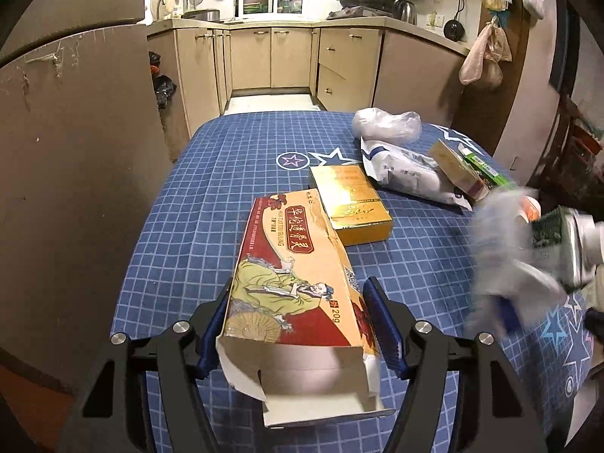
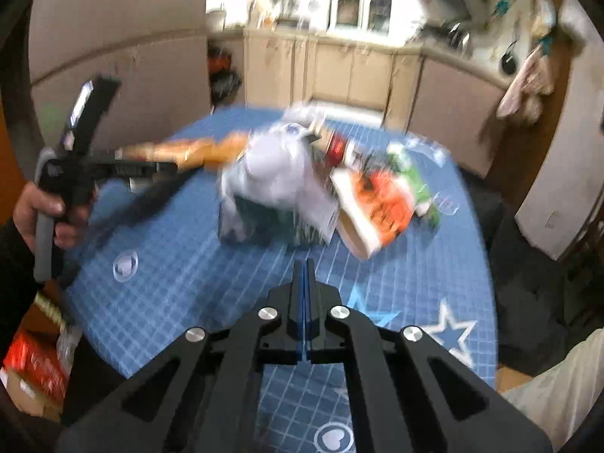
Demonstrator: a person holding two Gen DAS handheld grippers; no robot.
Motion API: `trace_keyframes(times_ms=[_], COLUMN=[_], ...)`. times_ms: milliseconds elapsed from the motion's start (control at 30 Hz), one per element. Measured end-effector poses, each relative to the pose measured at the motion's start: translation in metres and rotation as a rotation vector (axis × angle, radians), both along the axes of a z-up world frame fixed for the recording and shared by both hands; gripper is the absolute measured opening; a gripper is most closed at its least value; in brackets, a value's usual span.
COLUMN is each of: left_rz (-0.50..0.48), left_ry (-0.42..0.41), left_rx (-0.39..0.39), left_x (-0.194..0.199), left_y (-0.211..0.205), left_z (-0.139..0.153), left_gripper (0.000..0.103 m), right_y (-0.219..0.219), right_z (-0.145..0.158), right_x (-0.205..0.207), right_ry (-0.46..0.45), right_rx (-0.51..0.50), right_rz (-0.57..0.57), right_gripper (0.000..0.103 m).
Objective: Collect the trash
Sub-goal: 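Grasp the long red-and-yellow box with the left tool while the right tool grasps the green wrapper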
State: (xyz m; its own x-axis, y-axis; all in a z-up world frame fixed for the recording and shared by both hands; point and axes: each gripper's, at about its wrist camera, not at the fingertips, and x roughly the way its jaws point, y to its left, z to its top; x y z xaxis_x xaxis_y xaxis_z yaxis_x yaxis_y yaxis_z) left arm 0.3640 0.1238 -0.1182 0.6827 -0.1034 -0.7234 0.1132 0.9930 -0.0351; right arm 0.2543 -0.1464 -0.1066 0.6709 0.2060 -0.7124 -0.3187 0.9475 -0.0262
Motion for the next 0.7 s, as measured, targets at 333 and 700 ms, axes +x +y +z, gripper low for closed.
trace_keyframes(times_ms=[333, 700], left_rz=[0.015, -0.007], left_ry=[0.051, 0.067], left_rx=[-0.025, -0.042], left_x=[-0.001, -0.001], left_y=[0.008, 0.013], left_z=[-0.018, -0.027], left_gripper=[0.068, 0.068], right_y=[0.011, 0.066], right_z=[-0.027, -0.028], right_x=[0.025, 0.0], right_ry=[-0.021, -0.065], right_rx=[0.121, -0.399], right_rz=[0.087, 0.464], right_gripper=[0.084, 0.087])
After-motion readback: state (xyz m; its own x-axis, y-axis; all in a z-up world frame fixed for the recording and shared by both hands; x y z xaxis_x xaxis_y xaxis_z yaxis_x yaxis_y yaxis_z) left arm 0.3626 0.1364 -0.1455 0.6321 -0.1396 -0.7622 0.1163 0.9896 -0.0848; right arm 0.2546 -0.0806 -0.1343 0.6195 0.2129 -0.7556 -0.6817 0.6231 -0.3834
